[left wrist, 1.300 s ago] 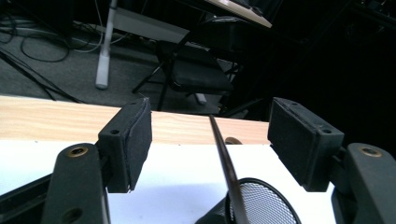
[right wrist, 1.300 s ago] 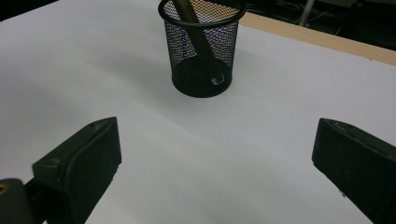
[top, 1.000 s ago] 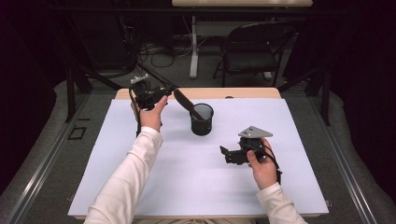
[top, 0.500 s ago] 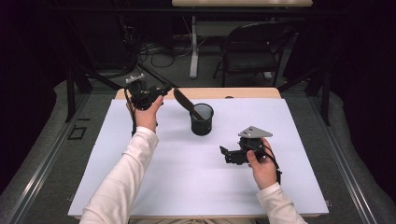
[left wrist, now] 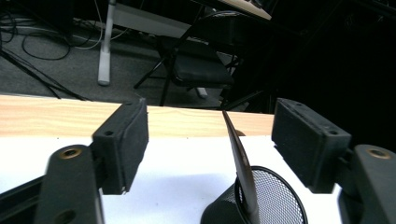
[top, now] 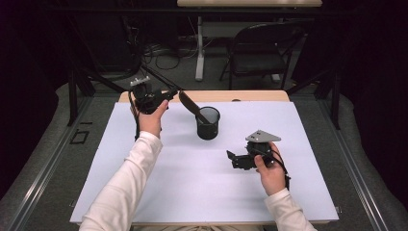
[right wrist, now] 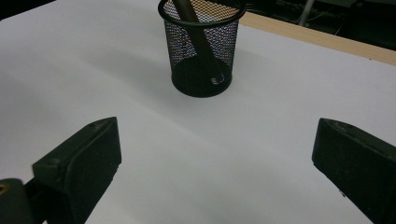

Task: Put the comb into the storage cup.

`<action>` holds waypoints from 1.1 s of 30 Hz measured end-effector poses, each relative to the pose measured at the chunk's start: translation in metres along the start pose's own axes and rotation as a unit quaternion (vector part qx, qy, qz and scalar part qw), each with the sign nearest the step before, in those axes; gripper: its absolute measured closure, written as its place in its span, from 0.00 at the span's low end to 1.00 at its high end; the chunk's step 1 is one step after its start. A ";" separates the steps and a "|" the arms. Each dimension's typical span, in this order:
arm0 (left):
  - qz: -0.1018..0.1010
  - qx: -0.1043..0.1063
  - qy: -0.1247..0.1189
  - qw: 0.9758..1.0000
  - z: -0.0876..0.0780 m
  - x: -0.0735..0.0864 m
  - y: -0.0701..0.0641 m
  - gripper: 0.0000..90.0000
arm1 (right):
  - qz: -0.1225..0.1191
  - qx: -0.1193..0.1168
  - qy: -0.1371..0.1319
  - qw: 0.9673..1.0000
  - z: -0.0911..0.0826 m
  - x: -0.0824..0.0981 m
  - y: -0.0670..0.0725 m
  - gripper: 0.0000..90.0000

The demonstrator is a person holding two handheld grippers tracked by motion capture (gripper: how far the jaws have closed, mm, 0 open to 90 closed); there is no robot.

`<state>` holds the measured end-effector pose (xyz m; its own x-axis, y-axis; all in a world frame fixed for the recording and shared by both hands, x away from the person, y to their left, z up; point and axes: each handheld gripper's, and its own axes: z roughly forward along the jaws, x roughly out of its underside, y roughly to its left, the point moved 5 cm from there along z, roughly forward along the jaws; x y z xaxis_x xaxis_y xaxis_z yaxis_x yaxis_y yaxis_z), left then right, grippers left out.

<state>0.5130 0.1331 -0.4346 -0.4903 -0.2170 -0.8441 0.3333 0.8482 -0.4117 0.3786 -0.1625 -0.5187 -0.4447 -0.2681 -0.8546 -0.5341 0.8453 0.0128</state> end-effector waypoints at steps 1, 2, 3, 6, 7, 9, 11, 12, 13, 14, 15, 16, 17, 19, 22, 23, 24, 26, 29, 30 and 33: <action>0.001 -0.003 0.000 1.000 0.000 0.000 -0.001 0.27 | 0.000 0.000 0.000 1.000 0.000 0.000 0.000 0.01; 0.004 -0.004 0.002 1.000 -0.001 0.000 -0.001 0.26 | 0.000 0.000 0.000 1.000 0.000 0.000 0.000 0.01; 0.005 -0.003 0.005 1.000 -0.001 0.001 -0.002 0.26 | 0.000 0.000 0.000 1.000 0.000 0.000 0.000 0.01; 0.008 0.000 0.008 1.000 -0.003 0.001 -0.003 0.25 | 0.001 -0.001 0.000 1.000 0.000 0.000 0.000 0.01; 0.010 0.002 0.013 1.000 -0.004 0.001 -0.004 0.25 | 0.001 -0.001 0.000 1.000 0.000 0.000 0.000 0.01; 0.008 0.008 0.014 1.000 -0.005 0.001 -0.006 0.24 | 0.001 -0.001 0.000 1.000 0.000 0.000 0.000 0.01; 0.012 0.014 0.018 1.000 -0.007 0.001 -0.007 0.24 | 0.002 -0.001 0.001 1.000 -0.001 0.000 0.000 0.01; 0.016 0.016 0.020 1.000 -0.008 0.001 -0.008 0.23 | 0.001 -0.001 0.001 1.000 0.000 0.000 0.000 0.01; 0.019 0.018 0.024 0.999 -0.009 0.002 -0.009 0.22 | 0.002 -0.001 0.001 1.000 0.000 0.000 0.000 0.01; 0.022 0.022 0.027 0.999 -0.009 0.002 -0.010 0.21 | 0.001 -0.001 0.001 1.000 0.000 0.000 0.000 0.01; 0.025 0.028 0.030 0.999 -0.011 0.002 -0.011 0.20 | 0.002 -0.001 0.001 1.000 0.000 0.000 0.000 0.01; 0.024 0.033 0.032 0.999 -0.011 0.002 -0.011 0.20 | 0.002 -0.001 0.001 1.000 0.000 0.000 0.000 0.01; 0.024 0.037 0.033 0.998 -0.012 0.002 -0.013 0.18 | 0.002 -0.001 0.000 1.000 0.000 0.000 0.000 0.01; 0.028 0.045 0.035 0.998 -0.015 0.002 -0.014 0.18 | 0.001 0.000 0.000 1.000 0.000 0.000 0.000 0.01; 0.041 0.057 0.044 0.997 -0.019 0.003 -0.017 0.17 | 0.001 -0.001 0.000 1.000 0.000 0.000 0.000 0.01; 0.047 0.059 0.046 0.996 -0.020 0.004 -0.017 0.17 | 0.001 0.000 0.000 1.000 0.000 0.000 0.000 0.01; 0.054 0.063 0.047 0.995 -0.021 0.004 -0.019 0.17 | 0.001 -0.001 0.000 1.000 0.000 0.000 0.000 0.01; 0.067 0.071 0.051 0.994 -0.024 0.005 -0.021 0.17 | 0.001 -0.001 0.000 1.000 0.000 0.000 0.000 0.01; 0.078 0.082 0.052 0.992 -0.028 0.007 -0.024 0.17 | 0.001 -0.001 0.000 1.000 0.000 0.000 0.000 0.01; 0.084 0.086 0.053 0.991 -0.030 0.007 -0.025 0.17 | 0.001 0.000 0.000 1.000 0.000 0.000 0.000 0.01; 0.094 0.095 0.052 0.990 -0.033 0.008 -0.029 0.17 | 0.002 0.000 0.001 1.000 0.000 0.000 0.000 0.01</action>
<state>0.4723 0.1228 -0.4183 -0.4817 -0.0045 -0.8763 0.5672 0.7607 -0.3157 0.3790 -0.1627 -0.5190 -0.4479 -0.2650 -0.8539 -0.5324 0.8464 0.0166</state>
